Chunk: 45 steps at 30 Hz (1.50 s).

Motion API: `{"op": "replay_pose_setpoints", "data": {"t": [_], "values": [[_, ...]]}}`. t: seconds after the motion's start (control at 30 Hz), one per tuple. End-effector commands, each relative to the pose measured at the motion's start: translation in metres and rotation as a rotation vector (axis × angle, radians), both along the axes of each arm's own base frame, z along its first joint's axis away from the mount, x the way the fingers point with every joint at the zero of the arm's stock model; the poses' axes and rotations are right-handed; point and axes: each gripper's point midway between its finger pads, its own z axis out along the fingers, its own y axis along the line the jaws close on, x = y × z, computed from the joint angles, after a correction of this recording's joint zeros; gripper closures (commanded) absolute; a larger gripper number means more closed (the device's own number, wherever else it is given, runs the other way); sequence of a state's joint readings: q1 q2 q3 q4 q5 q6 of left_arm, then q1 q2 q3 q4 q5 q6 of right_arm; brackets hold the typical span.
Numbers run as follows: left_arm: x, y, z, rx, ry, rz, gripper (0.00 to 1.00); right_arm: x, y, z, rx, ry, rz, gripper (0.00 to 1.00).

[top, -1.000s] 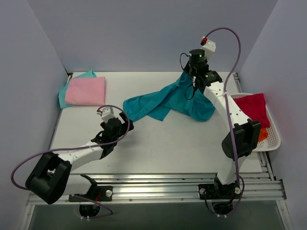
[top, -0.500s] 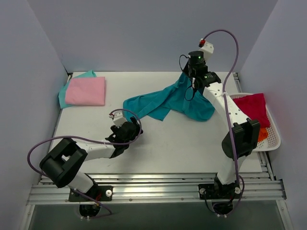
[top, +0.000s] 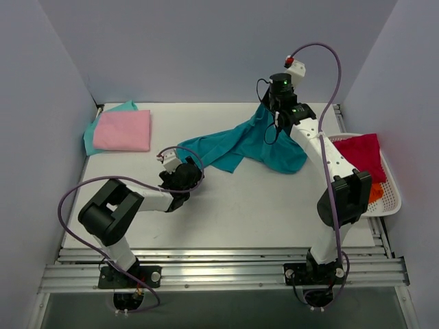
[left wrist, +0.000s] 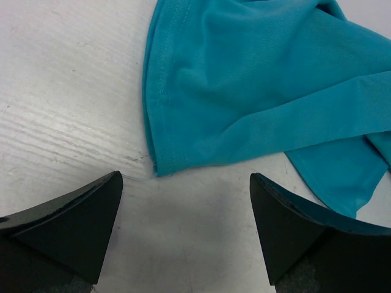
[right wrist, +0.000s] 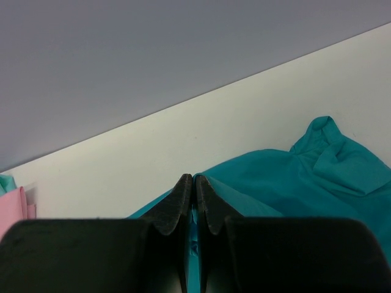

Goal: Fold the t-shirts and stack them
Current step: Flatten the tshirt out

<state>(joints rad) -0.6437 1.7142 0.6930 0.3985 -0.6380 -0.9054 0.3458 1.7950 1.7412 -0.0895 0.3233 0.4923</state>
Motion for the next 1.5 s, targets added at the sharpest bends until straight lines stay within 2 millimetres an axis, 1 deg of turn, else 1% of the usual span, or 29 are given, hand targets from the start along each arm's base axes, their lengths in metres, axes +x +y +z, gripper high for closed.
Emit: {"op": "replay_pose_setpoints", "data": {"t": [0.0, 0.23, 0.37, 0.4, 0.47, 0.5, 0.57, 0.6, 0.67, 0.73, 0.87, 0.9, 0.93, 0.97, 1.0, 1.03, 1.07, 1.1, 1.13, 1.17, 1.2, 1.23, 1.27, 1.3, 1.33, 1.37, 1.4, 1.43, 1.47], "values": [[0.017, -0.010, 0.008, -0.043, -0.033, -0.008, 0.05, -0.004, -0.007, 0.027, 0.019, -0.067, -0.002, 1.00], [0.027, -0.014, -0.003, -0.048, -0.021, -0.011, 0.00, -0.003, -0.006, 0.026, 0.022, -0.066, 0.003, 1.00], [0.033, -0.009, -0.007, -0.038, -0.015, 0.002, 0.12, -0.003, -0.006, 0.025, 0.023, -0.066, 0.005, 1.00], [0.034, -0.009, -0.010, -0.037, -0.011, 0.002, 0.20, -0.003, -0.006, 0.025, 0.022, -0.064, 0.005, 1.00], [0.037, -0.008, -0.012, -0.041, -0.010, 0.001, 0.28, -0.003, -0.006, 0.024, 0.022, -0.063, 0.005, 1.00], [0.039, -0.008, -0.014, -0.036, -0.012, 0.000, 0.35, -0.003, -0.007, 0.024, 0.022, -0.063, 0.003, 1.00], [0.042, -0.008, -0.017, -0.030, -0.006, -0.005, 0.44, -0.004, -0.008, 0.024, 0.021, -0.063, 0.002, 1.00], [0.044, -0.010, -0.019, -0.031, -0.003, -0.011, 0.58, -0.003, -0.008, 0.024, 0.021, -0.062, 0.002, 1.00], [0.047, -0.011, -0.023, -0.032, 0.003, -0.021, 0.74, -0.004, -0.008, 0.022, 0.019, -0.059, 0.000, 1.00], [0.048, -0.011, -0.022, -0.042, -0.001, -0.026, 0.98, -0.005, -0.008, 0.022, 0.021, -0.059, 0.000, 1.00], [0.043, -0.003, 0.007, -0.009, -0.062, -0.040, 0.98, -0.014, -0.007, 0.034, 0.035, -0.081, 0.007, 1.00], [0.042, 0.000, 0.034, -0.014, -0.105, -0.037, 0.98, -0.018, -0.008, 0.036, 0.034, -0.084, 0.001, 1.00], [0.039, 0.005, 0.049, -0.003, -0.130, -0.024, 0.98, -0.026, -0.008, 0.049, 0.039, -0.109, -0.001, 1.00], [0.034, 0.011, 0.082, 0.007, -0.177, -0.027, 0.98, -0.033, -0.003, 0.058, 0.041, -0.128, 0.009, 1.00], [0.030, 0.014, 0.100, 0.015, -0.204, -0.026, 0.98, -0.040, -0.002, 0.061, 0.035, -0.135, 0.015, 1.00], [0.025, 0.018, 0.119, 0.025, -0.232, -0.018, 0.98, -0.052, -0.004, 0.079, 0.043, -0.171, 0.013, 1.00], [0.020, 0.022, 0.138, 0.049, -0.259, -0.029, 0.98, -0.060, -0.005, 0.088, 0.049, -0.194, 0.016, 1.00], [0.008, 0.029, 0.177, 0.033, -0.325, -0.033, 0.98, -0.069, 0.001, 0.097, 0.059, -0.215, 0.033, 1.00], [0.001, 0.033, 0.198, 0.032, -0.356, -0.040, 0.98, -0.078, 0.001, 0.093, 0.052, -0.214, 0.044, 1.00], [-0.007, 0.036, 0.218, 0.052, -0.386, -0.059, 0.98, -0.095, -0.004, 0.120, 0.078, -0.287, 0.048, 1.00], [-0.023, 0.045, 0.260, 0.031, -0.455, -0.068, 0.98, -0.106, -0.005, 0.127, 0.083, -0.305, 0.055, 1.00], [-0.033, 0.050, 0.281, 0.029, -0.488, -0.075, 0.98, -0.127, -0.010, 0.141, 0.096, -0.344, 0.063, 1.00], [-0.043, 0.052, 0.299, 0.045, -0.520, -0.106, 0.98, -0.139, -0.015, 0.149, 0.104, -0.365, 0.063, 1.00], [-0.063, 0.062, 0.335, 0.020, -0.586, -0.120, 0.98, -0.150, -0.018, 0.157, 0.111, -0.387, 0.069, 1.00], [-0.073, 0.066, 0.352, 0.014, -0.620, -0.136, 0.98, -0.173, -0.024, 0.177, 0.121, -0.440, 0.090, 1.00], [-0.090, 0.075, 0.371, 0.015, -0.665, -0.154, 0.98, -0.186, -0.021, 0.188, 0.127, -0.472, 0.144, 1.00], [-0.102, 0.072, 0.392, 0.001, -0.713, -0.207, 0.98, -0.199, -0.019, 0.199, 0.130, -0.504, 0.186, 1.00], [-0.112, 0.073, 0.403, -0.005, -0.744, -0.238, 0.98, -0.225, -0.025, 0.221, 0.144, -0.580, 0.226, 1.00], [-0.128, 0.078, 0.420, -0.011, -0.797, -0.265, 0.98, -0.240, -0.025, 0.232, 0.135, -0.620, 0.268, 1.00]]}}
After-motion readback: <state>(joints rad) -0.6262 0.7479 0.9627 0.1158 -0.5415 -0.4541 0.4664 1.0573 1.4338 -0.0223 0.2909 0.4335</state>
